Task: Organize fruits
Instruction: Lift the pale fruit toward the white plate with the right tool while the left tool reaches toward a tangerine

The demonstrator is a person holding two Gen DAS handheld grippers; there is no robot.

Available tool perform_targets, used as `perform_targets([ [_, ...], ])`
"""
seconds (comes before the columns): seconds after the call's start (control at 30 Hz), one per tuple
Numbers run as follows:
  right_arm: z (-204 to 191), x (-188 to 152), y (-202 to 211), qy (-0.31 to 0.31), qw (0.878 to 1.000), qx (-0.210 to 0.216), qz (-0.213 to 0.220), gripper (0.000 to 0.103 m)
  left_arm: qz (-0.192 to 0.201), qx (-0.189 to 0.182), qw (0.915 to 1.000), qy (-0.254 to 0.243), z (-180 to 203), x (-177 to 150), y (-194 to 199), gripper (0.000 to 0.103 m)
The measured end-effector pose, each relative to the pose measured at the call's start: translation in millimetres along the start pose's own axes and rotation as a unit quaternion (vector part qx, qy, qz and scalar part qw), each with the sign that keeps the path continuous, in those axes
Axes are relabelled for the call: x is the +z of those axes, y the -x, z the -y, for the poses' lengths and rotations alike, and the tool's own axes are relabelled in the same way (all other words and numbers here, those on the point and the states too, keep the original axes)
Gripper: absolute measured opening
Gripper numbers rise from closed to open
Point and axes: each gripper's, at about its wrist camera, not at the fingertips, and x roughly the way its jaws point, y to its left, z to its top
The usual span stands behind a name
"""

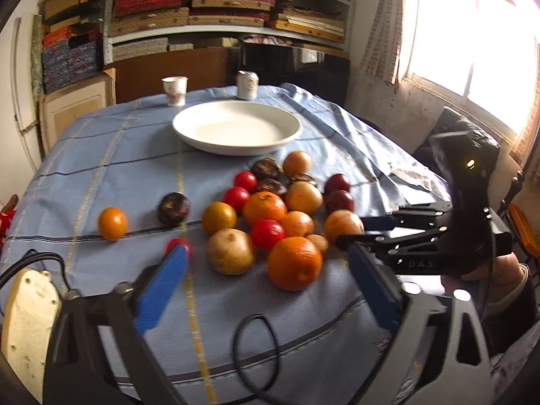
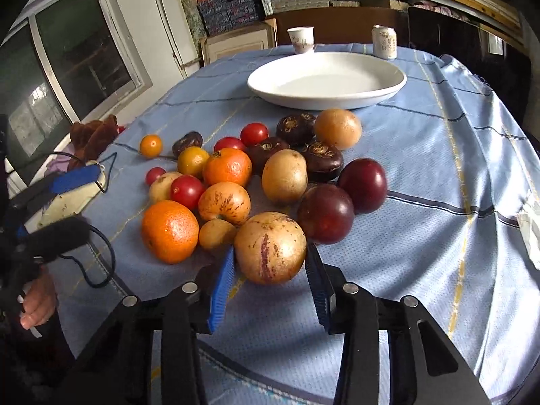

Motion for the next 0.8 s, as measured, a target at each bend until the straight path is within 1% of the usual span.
perform_targets([
  [0.07, 2.9, -4.3, 11.1, -0.001, 1.0, -0.006, 0.01, 0.042, -0.013, -0.018, 0.9997, 0.0, 6.4, 0.4, -9.0, 0.071],
  [0.1, 4.3, -7.1, 17.1, -0.001, 1.0, -0.013, 0.014, 0.042, -0.018, -0.021, 0.9996, 0.0, 8.5, -0.7, -12.5, 0.069],
  [0.13, 5.9, -8.9, 20.4, -0.001, 1.0, -0.017, 0.017, 0.042, -0.025, -0.025, 0.9994, -0.003, 12.4, -1.1, -17.3, 0.064],
  [0.27, 14.6, -18.6, 34.2, -0.012, 0.999, -0.025, 0.028, 0.042, -0.04, -0.032, 0.9985, -0.016, 24.7, -3.1, -29.9, 0.063],
  [0.47, 23.1, -21.2, 40.2, -0.021, 0.999, -0.022, 0.041, 0.042, -0.069, -0.012, 0.9974, -0.015, 26.4, -4.5, -44.8, 0.063],
  [0.5, 22.6, -21.2, 40.6, -0.021, 0.999, -0.022, 0.042, 0.042, -0.074, -0.012, 0.9971, -0.015, 26.4, -5.5, -46.0, 0.062],
  [0.53, 23.1, -20.6, 41.0, -0.02, 0.999, -0.022, 0.044, 0.042, -0.077, -0.011, 0.9969, -0.015, 26.6, -6.3, -47.4, 0.058],
  [0.67, 22.7, -19.6, 42.6, -0.019, 0.998, -0.021, 0.047, 0.043, -0.082, 0.007, 0.9964, -0.022, 27.9, -6.2, -50.9, 0.05],
  [0.77, 22.3, -16.5, 43.6, -0.017, 0.998, -0.022, 0.049, 0.043, -0.086, 0.015, 0.9959, -0.027, 27.0, -6.5, -52.4, 0.045],
  [0.8, 22.2, -14.6, 43.5, -0.017, 0.998, -0.022, 0.05, 0.043, -0.088, 0.017, 0.9956, -0.028, 26.8, -6.6, -53.2, 0.045],
])
